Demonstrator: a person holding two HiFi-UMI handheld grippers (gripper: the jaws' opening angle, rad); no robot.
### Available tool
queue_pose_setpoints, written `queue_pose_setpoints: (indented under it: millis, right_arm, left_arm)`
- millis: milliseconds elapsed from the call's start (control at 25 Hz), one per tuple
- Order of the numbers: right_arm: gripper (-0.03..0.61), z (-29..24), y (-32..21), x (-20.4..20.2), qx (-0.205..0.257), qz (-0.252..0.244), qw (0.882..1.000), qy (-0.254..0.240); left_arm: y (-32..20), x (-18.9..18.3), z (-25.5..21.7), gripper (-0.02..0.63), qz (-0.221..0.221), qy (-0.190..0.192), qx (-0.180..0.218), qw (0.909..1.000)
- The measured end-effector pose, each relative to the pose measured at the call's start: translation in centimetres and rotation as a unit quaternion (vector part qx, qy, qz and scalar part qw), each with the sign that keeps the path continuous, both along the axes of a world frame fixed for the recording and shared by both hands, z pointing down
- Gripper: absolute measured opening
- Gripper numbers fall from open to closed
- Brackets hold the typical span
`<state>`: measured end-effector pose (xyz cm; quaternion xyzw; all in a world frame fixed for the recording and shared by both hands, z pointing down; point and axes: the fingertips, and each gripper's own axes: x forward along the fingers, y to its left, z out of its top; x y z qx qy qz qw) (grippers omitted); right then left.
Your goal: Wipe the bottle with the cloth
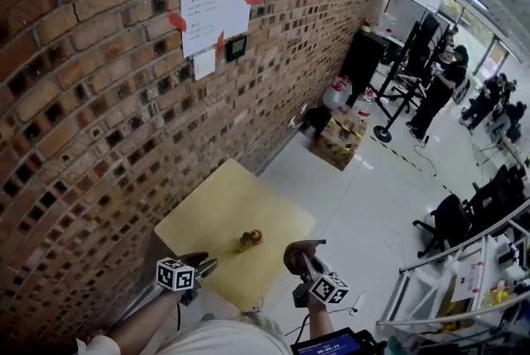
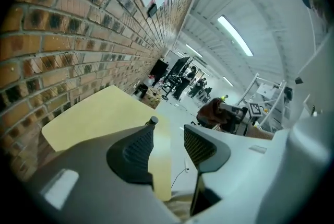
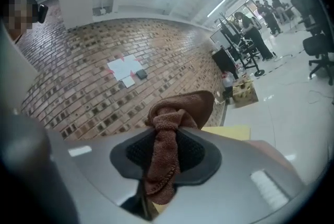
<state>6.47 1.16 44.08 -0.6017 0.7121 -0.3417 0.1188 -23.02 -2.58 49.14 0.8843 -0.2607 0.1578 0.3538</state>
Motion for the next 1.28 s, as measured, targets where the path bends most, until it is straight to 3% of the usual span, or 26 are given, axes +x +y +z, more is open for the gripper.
queue_pose_setpoints:
  millis: [200,400,680,920,1280]
  right_arm:
    - [0.097,-7.6,2.3,-5.3,0.057,-0.008,0.997,0.048]
    - [0.097,-13.3,6.1,-9.0,0.104,0.001,0.985,0.135]
    - [0.098,-16.6,13.5,-12.0,0.154,0.029,0.973,0.172]
    - [0.098,-15.9,19.6,-10.6,0.163,0.052,0.967,0.186]
    - [0.098,-16.8,25.7,-6.0,0.155,0.052,0.967,0.195]
  left_arm:
    - [2.7,-3.2,-2.2,0.19,0.058,-0.02,0.04,0.9973]
    - [3.3,-4.4,-4.8,0.183,0.06,0.012,0.068,0.9958]
    - [6.8,-3.1,-7.1,0.169,0.078,0.035,0.098,0.9915]
    - [12.3,-1.0,-7.3,0.166,0.111,0.021,0.111,0.9874]
    - [17.6,1.6,-9.4,0.155,0.086,-0.001,0.113,0.9898]
